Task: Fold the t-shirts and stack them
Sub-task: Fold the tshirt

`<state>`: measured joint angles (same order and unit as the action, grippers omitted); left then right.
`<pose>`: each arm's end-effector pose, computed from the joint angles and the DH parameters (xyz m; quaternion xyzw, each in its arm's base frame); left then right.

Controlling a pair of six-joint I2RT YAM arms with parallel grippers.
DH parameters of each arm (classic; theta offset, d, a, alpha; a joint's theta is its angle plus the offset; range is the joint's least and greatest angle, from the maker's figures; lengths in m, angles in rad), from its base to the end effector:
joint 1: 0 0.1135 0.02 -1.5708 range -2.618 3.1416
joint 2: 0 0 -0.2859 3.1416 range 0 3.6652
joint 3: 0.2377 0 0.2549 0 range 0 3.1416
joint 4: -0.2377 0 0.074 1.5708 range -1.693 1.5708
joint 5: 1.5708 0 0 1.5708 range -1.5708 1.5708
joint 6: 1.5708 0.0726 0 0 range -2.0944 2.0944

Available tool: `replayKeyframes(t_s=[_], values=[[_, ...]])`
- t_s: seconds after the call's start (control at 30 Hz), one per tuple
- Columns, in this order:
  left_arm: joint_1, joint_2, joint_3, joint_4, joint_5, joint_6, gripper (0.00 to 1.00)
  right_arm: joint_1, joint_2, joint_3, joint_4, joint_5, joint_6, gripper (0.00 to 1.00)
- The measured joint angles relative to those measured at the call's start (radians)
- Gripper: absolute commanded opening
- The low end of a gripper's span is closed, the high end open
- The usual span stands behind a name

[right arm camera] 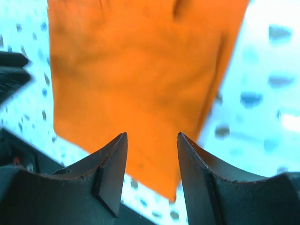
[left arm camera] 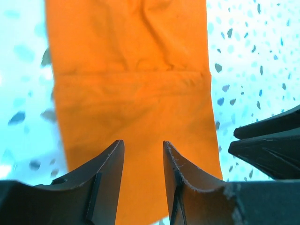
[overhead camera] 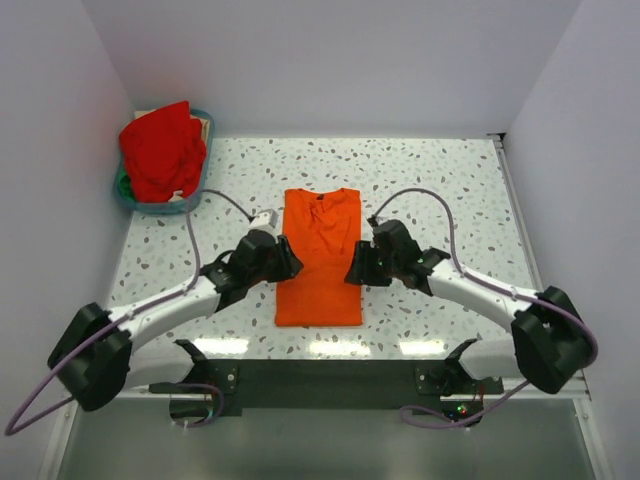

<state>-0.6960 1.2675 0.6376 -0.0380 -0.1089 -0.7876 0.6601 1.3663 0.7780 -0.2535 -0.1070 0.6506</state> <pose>0.2237 -0.1766 0.1984 -0.0648 0.8965 -0.2582 0.3542 0.2312 0.1893 0.1969 -0.0235 0.9329 0.2566 0.2518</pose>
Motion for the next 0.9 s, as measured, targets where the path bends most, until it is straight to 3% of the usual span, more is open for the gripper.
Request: replayKeyframes(t_s=[0.23, 0.37, 0.9], values=[[0.000, -0.337, -0.262, -0.161, 0.045, -0.103, 0.43, 0.000, -0.209, -0.293, -0.010, -0.093, 0.144, 0.50], [0.000, -0.448, -0.349, -0.229, 0.086, -0.153, 0.43, 0.000, -0.272, -0.360, -0.013, -0.129, 0.206, 0.50], [0.000, -0.463, -0.414, -0.230, 0.168, -0.243, 0.39, 0.001, -0.268, -0.443, 0.109, -0.185, 0.333, 0.45]])
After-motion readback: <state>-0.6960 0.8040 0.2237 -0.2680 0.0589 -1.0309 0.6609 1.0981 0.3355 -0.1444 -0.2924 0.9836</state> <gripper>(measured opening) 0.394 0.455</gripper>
